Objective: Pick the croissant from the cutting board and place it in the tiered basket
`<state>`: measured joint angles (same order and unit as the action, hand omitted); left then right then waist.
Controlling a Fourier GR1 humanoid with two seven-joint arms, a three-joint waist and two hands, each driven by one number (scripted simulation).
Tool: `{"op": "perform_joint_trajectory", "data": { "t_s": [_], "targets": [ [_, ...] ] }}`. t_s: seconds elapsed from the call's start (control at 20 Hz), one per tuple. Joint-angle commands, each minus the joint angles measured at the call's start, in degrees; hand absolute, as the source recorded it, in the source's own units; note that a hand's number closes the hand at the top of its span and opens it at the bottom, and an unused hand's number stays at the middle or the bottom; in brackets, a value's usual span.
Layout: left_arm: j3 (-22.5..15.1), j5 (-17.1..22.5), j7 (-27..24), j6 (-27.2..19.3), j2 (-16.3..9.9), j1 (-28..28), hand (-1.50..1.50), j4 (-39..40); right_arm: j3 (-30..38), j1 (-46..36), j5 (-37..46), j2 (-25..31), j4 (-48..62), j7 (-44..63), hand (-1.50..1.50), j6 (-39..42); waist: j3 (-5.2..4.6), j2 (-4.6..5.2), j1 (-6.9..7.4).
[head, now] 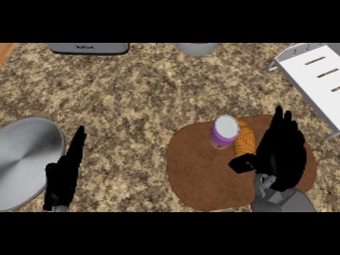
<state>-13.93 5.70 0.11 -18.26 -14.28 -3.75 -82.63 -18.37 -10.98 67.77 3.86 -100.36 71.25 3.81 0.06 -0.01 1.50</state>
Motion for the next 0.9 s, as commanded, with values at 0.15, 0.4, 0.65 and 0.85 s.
{"op": "perform_joint_trajectory", "data": {
  "t_s": [0.15,0.4,0.65,0.85],
  "targets": [
    [0.5,0.13,-0.22,0.39,0.46,-1.41,0.0,2.26,1.66,-7.85,-0.75,-3.75,7.35,13.97,-1.5,6.37,-0.15,0.14,-0.51],
    [-0.74,-0.96,0.67,-0.95,2.05,-1.02,0.0,2.32,7.7,-10.62,-4.18,-3.81,12.68,13.97,-1.5,12.48,-0.19,0.23,-0.5],
    [1.0,-0.27,0.05,0.62,0.61,-0.46,0.0,3.51,6.33,-9.91,-5.98,-3.82,13.94,13.96,-1.5,10.97,-0.18,0.06,-0.74],
    [0.15,-1.65,-1.31,-1.12,2.15,-1.66,0.0,2.93,10.03,-13.81,-7.25,-3.83,15.16,13.96,-1.5,14.02,-0.18,-0.05,-0.77]
  ]
}}
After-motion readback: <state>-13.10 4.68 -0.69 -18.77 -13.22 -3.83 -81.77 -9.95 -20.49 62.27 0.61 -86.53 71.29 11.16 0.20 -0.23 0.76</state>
